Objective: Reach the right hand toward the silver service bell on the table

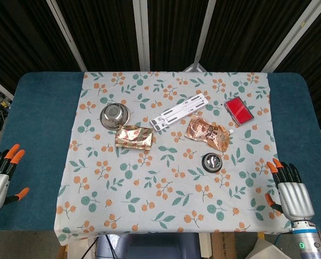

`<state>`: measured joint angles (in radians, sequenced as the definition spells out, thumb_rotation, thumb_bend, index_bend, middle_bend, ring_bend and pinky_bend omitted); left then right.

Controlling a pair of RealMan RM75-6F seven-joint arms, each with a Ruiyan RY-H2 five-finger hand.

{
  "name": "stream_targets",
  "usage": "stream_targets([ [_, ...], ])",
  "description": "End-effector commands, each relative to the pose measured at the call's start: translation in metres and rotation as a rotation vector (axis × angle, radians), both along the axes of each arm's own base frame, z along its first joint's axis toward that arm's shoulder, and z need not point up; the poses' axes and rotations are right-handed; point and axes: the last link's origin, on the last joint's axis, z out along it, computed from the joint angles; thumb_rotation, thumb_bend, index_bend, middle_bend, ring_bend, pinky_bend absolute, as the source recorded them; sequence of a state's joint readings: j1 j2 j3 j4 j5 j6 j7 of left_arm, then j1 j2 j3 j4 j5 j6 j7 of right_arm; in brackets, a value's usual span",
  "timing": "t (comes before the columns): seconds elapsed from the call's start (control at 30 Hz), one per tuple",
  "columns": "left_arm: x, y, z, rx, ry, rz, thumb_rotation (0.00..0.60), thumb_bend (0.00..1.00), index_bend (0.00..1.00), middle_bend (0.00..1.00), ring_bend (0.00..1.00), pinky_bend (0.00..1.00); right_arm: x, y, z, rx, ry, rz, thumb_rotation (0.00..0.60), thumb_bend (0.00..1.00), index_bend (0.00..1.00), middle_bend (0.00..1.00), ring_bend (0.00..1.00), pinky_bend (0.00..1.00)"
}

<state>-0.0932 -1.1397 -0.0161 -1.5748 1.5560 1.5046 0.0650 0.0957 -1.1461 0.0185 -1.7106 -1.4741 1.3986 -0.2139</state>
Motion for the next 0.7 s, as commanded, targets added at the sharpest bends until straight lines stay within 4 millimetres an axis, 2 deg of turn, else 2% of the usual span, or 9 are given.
stream_targets([
  [0.03, 0.0007, 0.0003, -0.0002, 0.000, 0.000, -0.002, 0.600, 0.06, 0.00, 0.00, 0.00, 0.00, 0.0001, 0.0002, 0.0001, 0.000, -0.001, 0.001, 0.600, 0.36, 0.00, 0.00, 0.00, 0.00],
  [0.7, -0.0013, 0.0004, 0.0002, 0.002, 0.001, 0.005, 0.600, 0.06, 0.00, 0.00, 0.00, 0.00, 0.0012, 0.0000, -0.0018, 0.008, -0.002, 0.005, 0.600, 0.36, 0.00, 0.00, 0.00, 0.00],
])
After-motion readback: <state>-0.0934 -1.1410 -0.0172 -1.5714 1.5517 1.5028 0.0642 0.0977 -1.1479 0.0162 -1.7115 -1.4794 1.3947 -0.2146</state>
